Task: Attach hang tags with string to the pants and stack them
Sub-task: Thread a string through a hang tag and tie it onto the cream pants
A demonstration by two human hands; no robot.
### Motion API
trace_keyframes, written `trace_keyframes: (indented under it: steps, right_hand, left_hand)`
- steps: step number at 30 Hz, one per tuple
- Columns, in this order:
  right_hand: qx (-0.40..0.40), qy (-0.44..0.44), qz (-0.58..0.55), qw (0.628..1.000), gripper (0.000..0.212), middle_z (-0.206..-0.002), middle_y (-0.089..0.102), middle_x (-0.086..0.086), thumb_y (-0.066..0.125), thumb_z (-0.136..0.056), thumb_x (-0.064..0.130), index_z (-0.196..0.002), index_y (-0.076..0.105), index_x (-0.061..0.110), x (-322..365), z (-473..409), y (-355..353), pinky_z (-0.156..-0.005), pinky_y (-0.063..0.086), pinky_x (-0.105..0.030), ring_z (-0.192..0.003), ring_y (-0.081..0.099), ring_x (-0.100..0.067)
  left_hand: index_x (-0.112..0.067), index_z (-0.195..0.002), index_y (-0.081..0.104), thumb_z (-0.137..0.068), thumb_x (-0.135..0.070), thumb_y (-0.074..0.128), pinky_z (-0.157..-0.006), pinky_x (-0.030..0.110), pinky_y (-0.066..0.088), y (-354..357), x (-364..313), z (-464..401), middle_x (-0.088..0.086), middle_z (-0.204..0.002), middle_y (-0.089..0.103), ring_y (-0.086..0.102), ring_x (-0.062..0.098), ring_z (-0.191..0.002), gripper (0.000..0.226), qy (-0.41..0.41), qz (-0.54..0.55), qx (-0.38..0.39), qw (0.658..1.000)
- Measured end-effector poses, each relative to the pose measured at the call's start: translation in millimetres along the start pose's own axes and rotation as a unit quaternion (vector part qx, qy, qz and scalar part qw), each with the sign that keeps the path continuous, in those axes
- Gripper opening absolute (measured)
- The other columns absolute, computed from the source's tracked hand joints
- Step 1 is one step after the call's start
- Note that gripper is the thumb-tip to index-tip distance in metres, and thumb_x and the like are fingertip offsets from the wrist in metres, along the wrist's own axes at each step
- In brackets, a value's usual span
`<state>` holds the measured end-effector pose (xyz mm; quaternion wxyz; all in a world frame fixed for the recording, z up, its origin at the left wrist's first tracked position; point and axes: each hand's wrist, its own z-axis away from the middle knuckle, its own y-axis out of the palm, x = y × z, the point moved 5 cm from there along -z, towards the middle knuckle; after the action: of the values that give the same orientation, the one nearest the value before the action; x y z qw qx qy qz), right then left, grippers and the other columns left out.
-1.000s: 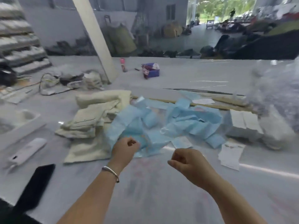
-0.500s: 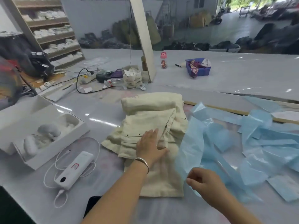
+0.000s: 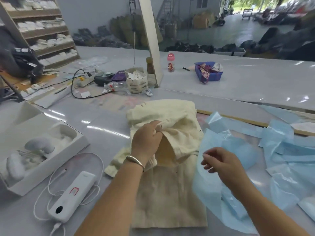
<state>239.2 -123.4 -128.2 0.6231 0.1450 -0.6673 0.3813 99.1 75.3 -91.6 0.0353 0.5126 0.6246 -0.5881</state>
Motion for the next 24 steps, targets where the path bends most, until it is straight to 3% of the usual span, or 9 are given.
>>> trace_keyframes:
  steps: [2,4,7,11,13,15,18,20,24]
  right_hand:
    - [-0.023,0.081,-0.137,0.987,0.022,-0.088,0.071,-0.017,0.061,-0.093,0.031,-0.097,0.062,0.01,-2.6,-19.2,8.9,-0.062,0.054,-0.028,-0.073,0.069,-0.02]
    - [0.086,0.201,-0.291,0.931,0.046,-0.099,0.072,-0.013,0.054,-0.089,0.054,-0.107,0.065,0.014,-3.5,-28.8,35.5,-0.071,0.055,-0.036,-0.089,0.07,-0.026]
    - [0.141,0.272,-0.378,0.874,0.049,-0.107,0.072,-0.013,0.064,-0.082,0.053,-0.113,0.069,0.015,-1.2,-34.2,64.0,-0.071,0.058,-0.038,-0.094,0.071,-0.029]
    - [0.083,0.233,-0.176,0.953,0.069,-0.103,0.07,-0.013,0.085,-0.059,0.048,-0.111,0.065,0.009,-4.6,-46.6,70.5,-0.082,0.056,-0.038,-0.094,0.068,-0.029]
    - [0.063,0.183,-0.007,0.981,0.068,-0.107,0.063,-0.011,0.087,-0.06,0.038,-0.111,0.055,0.006,-3.8,-49.9,67.5,-0.082,0.053,-0.038,-0.097,0.062,-0.027]
    - [0.052,0.148,0.023,0.987,0.049,-0.107,0.064,-0.013,0.08,-0.067,0.01,-0.109,0.057,0.002,-2.3,-52.0,64.8,-0.081,0.054,-0.039,-0.096,0.062,-0.029]
    - [0.085,0.153,-0.153,0.973,0.042,-0.096,0.072,-0.014,0.065,-0.072,-0.014,-0.11,0.064,0.005,6.4,-48.4,63.0,-0.061,0.057,-0.033,-0.082,0.07,-0.029]
    - [0.11,0.16,-0.257,0.947,0.042,-0.093,0.074,-0.015,0.06,-0.074,-0.018,-0.108,0.065,0.007,15.0,-43.2,62.5,-0.057,0.058,-0.034,-0.077,0.072,-0.03]
    - [0.182,0.22,-0.298,0.911,0.03,-0.084,0.072,-0.017,0.06,-0.073,-0.011,-0.1,0.069,-0.001,11.7,-21.8,68.8,-0.055,0.058,-0.034,-0.066,0.071,-0.029]
  left_hand:
    - [-0.037,-0.114,0.066,-0.079,-0.025,0.053,-0.067,0.011,0.04,-29.4,-14.8,29.4,-0.015,-0.088,0.068,0.064,0.009,-0.086,0.039,0.048,0.093,-0.015,0.994]
    - [-0.049,-0.112,0.063,-0.073,-0.032,0.052,-0.067,0.008,0.045,-40.0,-21.6,65.8,-0.025,-0.084,0.068,0.063,-0.006,-0.076,0.044,0.064,0.172,0.006,0.983]
    - [-0.051,-0.11,0.065,-0.072,-0.031,0.062,-0.076,0.026,0.054,-11.5,-11.5,111.2,-0.014,-0.093,0.071,0.067,0.001,-0.085,0.043,0.014,0.219,0.099,0.971]
    - [-0.061,-0.122,0.051,-0.067,-0.05,0.066,-0.098,0.014,0.04,37.4,-7.3,147.6,-0.01,-0.119,0.052,0.052,-0.009,-0.108,0.058,0.004,0.161,0.293,0.942]
    - [-0.043,-0.134,0.051,-0.07,-0.06,0.062,-0.101,0.01,0.037,44.7,-6.1,148.4,-0.012,-0.131,0.047,0.047,-0.012,-0.118,0.067,-0.044,0.247,0.334,0.909]
    - [-0.029,-0.12,0.063,-0.082,-0.045,0.061,-0.103,0.017,0.039,39.8,3.8,137.5,-0.008,-0.128,0.057,0.052,-0.002,-0.118,0.041,-0.086,0.291,0.257,0.918]
    - [-0.015,-0.102,0.071,-0.093,-0.019,0.063,-0.104,0.04,0.04,14.2,52.0,113.9,0.005,-0.111,0.067,0.058,0.02,-0.109,0.013,-0.166,0.142,-0.008,0.976]
    - [-0.01,-0.122,0.062,-0.092,-0.035,0.063,-0.109,0.042,0.033,2.8,90.6,103.6,0.012,-0.125,0.059,0.049,0.029,-0.121,0.039,-0.274,0.079,-0.049,0.957]
    - [-0.016,-0.141,0.036,-0.073,-0.062,0.074,-0.108,0.046,0.039,11.0,145.4,84.3,0.004,-0.138,0.048,0.049,0.027,-0.124,0.09,-0.413,0.293,0.0,0.863]
